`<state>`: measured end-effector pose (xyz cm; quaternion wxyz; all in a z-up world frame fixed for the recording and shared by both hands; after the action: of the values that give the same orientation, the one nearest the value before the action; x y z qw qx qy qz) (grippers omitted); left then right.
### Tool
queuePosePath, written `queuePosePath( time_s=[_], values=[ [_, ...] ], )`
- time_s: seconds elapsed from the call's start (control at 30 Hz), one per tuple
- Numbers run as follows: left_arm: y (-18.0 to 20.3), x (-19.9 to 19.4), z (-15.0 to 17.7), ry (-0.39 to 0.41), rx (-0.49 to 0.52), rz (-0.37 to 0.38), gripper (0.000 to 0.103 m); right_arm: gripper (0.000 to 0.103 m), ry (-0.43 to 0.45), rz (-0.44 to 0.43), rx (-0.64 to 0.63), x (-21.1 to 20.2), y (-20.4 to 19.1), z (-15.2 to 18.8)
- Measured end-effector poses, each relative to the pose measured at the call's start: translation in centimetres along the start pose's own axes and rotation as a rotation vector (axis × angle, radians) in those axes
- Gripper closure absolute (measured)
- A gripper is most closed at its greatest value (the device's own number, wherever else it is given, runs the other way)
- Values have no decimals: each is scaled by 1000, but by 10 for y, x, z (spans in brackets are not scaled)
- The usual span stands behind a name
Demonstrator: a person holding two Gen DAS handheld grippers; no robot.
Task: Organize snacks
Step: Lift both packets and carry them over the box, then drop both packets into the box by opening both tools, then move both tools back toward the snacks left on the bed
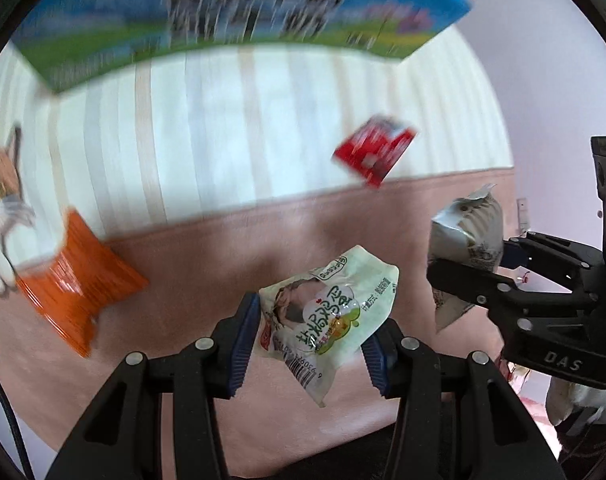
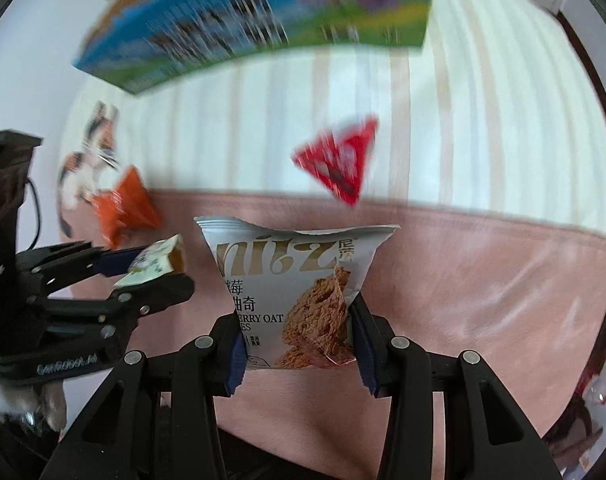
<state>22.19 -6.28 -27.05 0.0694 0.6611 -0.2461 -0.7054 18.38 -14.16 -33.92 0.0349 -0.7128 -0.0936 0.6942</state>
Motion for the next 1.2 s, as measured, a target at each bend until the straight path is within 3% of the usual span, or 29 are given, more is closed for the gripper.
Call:
queuePosePath(
  time_s=[0.27,0.47,0.63,0.8,0.87,0.9,0.93,1.03,1.2],
  values=[
    [21,-89,-70,117,49,58,58,56,244,-70,-1,-125,-4,-84],
    [23,-129,-151,201,65,22,58,56,364,10,-7,-170,-2,-169],
    [5,-118,-211,195,43,-72,58,56,283,89,30,-138,11,-228],
    [-18,-85,-244,138,24,-150,57,54,152,141,58,-86,24,-252],
    [-27,-78,-252,135,9,-188,57,41,123,191,84,-72,30,-261],
    [-32,-74,-256,129,-4,-200,55,25,126,198,80,-70,31,-263],
    [-37,-68,-259,121,-19,-196,49,15,124,204,83,-69,32,-265],
    [-45,-65,-262,121,-48,-210,22,15,121,201,91,-70,34,-266],
    [-47,-71,-256,145,-35,-227,12,11,121,224,90,-71,37,-267]
  ],
)
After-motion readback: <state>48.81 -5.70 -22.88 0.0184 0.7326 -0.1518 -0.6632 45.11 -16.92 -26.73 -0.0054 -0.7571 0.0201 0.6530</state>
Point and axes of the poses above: each gripper's, at about its wrist camera, not at the fingertips, and x roughly the way its jaws point, y to its right, z to its underside, the point moved 5 cm from there along x, roughly the way its jaws point, and after that the axes turned 8 degrees about z, right-handed, at the moved point
